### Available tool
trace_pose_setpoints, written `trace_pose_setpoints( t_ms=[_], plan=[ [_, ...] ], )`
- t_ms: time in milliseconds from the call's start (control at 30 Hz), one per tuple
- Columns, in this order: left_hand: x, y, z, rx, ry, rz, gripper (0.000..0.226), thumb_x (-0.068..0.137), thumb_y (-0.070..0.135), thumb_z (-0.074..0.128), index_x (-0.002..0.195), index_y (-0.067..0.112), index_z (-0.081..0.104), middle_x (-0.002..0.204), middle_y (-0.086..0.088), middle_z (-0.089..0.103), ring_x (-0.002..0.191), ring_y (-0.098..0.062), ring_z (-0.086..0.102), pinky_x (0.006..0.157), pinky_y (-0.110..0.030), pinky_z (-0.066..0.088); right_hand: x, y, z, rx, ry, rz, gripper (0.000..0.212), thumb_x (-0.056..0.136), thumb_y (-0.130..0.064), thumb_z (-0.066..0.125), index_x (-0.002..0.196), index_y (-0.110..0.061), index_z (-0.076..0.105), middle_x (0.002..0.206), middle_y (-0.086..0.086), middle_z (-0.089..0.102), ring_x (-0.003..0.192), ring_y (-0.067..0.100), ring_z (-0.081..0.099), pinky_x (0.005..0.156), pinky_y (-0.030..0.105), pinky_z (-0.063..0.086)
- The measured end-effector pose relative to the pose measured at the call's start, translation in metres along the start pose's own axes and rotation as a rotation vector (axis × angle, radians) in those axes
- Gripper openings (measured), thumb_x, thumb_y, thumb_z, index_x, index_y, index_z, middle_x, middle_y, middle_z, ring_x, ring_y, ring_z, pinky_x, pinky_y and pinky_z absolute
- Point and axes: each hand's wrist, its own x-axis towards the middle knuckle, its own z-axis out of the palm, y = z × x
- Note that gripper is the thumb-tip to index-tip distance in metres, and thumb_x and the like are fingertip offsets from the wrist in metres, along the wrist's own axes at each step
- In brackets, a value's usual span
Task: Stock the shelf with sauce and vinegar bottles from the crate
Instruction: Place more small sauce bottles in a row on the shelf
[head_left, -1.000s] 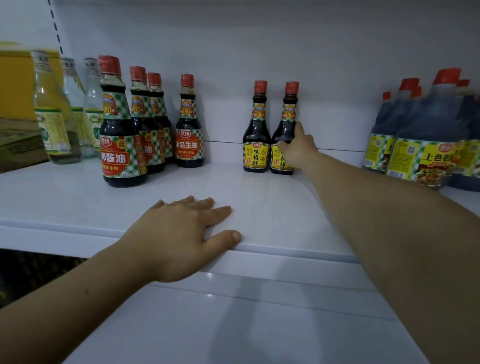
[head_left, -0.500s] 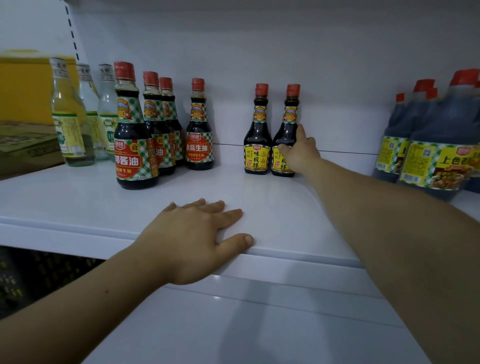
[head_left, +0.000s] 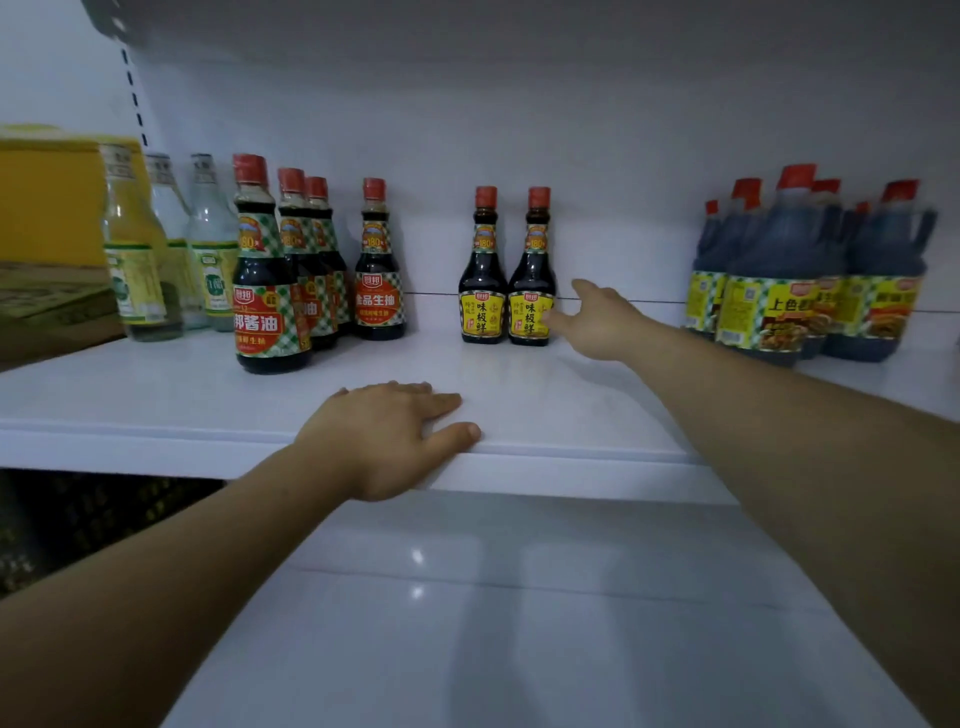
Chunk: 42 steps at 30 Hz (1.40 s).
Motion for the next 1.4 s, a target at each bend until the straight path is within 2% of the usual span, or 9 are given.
trace_pose_setpoints(
  t_ms=[133,333,500,700,867,1000,1100,1200,1400],
  plan=[
    [-0.001,0.001,-0.001,-0.015,0.02,-0.006,0.076,0.08,0.078,0.013,0.142,0.039,0.033,0.152,0.004,0.033,0.138,-0.017,0.03,0.11,-0.043,0.028,-0.053,-0.017,-0.007,-0.041,0.0,-0.067,0.064,0.095,-0.048,0.051,0.144,-0.01,0.035,0.146,0.017,0.04,0.128,0.032,0.043,0.082,0.026,0.029],
    [-0.039,0.001,-0.007,-0.001,0.014,-0.019,0.074,0.084,0.075,0.021,0.146,0.034,0.027,0.154,0.004,0.026,0.141,-0.02,0.023,0.111,-0.058,0.016,-0.12,-0.058,-0.006,-0.066,-0.019,-0.15,0.054,0.095,-0.045,0.052,0.136,-0.01,0.046,0.139,0.014,0.048,0.122,0.031,0.047,0.082,0.029,0.033],
    [-0.113,-0.043,-0.008,-0.037,0.073,-0.053,0.075,0.084,0.073,0.029,0.148,0.035,0.019,0.157,0.007,0.017,0.144,-0.017,0.015,0.113,-0.056,0.014,-0.167,-0.1,0.012,-0.092,-0.028,-0.16,0.072,0.094,-0.053,0.049,0.149,-0.013,0.03,0.155,0.009,0.031,0.138,0.029,0.034,0.106,0.035,0.032],
    [-0.208,-0.119,-0.01,-0.148,0.052,-0.158,0.077,0.082,0.074,0.035,0.147,0.034,0.024,0.157,0.004,0.019,0.144,-0.016,0.015,0.114,-0.051,0.019,-0.219,-0.189,0.05,-0.11,-0.075,-0.221,0.073,0.093,-0.057,0.046,0.151,-0.016,0.026,0.157,0.009,0.028,0.14,0.03,0.03,0.107,0.036,0.03],
    [-0.301,-0.186,-0.004,-0.237,0.017,-0.262,0.078,0.081,0.073,0.041,0.147,0.033,0.026,0.157,0.004,0.02,0.142,-0.018,0.022,0.113,-0.041,0.025,-0.261,-0.275,0.114,-0.064,-0.192,-0.276,0.073,0.093,-0.058,0.047,0.151,-0.018,0.028,0.156,0.009,0.028,0.137,0.029,0.034,0.098,0.03,0.032],
    [-0.387,-0.236,0.018,-0.253,-0.073,-0.367,0.082,0.079,0.076,0.041,0.147,0.034,0.023,0.157,0.005,0.017,0.141,-0.02,0.023,0.112,-0.044,0.027,-0.304,-0.336,0.186,-0.023,-0.321,-0.309,0.074,0.093,-0.058,0.048,0.15,-0.016,0.028,0.157,0.009,0.027,0.139,0.031,0.033,0.104,0.036,0.033],
    [-0.449,-0.259,0.046,-0.241,-0.163,-0.437,0.083,0.08,0.074,0.042,0.148,0.033,0.02,0.158,0.003,0.014,0.143,-0.021,0.017,0.114,-0.042,0.022,-0.345,-0.37,0.246,-0.028,-0.436,-0.346,0.075,0.094,-0.056,0.046,0.152,-0.014,0.024,0.158,0.009,0.025,0.14,0.031,0.032,0.106,0.037,0.032],
    [-0.506,-0.275,0.078,-0.299,-0.265,-0.491,0.079,0.084,0.069,0.044,0.149,0.03,0.02,0.158,0.002,0.014,0.143,-0.02,0.017,0.113,-0.038,0.021,-0.388,-0.391,0.296,-0.037,-0.537,-0.352,0.073,0.095,-0.055,0.045,0.153,-0.017,0.022,0.156,0.01,0.029,0.131,0.032,0.044,0.099,0.039,0.039],
    [-0.567,-0.282,0.143,-0.394,-0.351,-0.455,0.079,0.085,0.059,0.051,0.149,0.024,0.02,0.157,-0.002,0.017,0.141,-0.022,0.021,0.109,-0.035,0.025,-0.442,-0.384,0.361,-0.124,-0.698,-0.333,0.074,0.096,-0.055,0.045,0.154,-0.017,0.019,0.159,0.008,0.022,0.14,0.029,0.032,0.104,0.037,0.033]
  ],
)
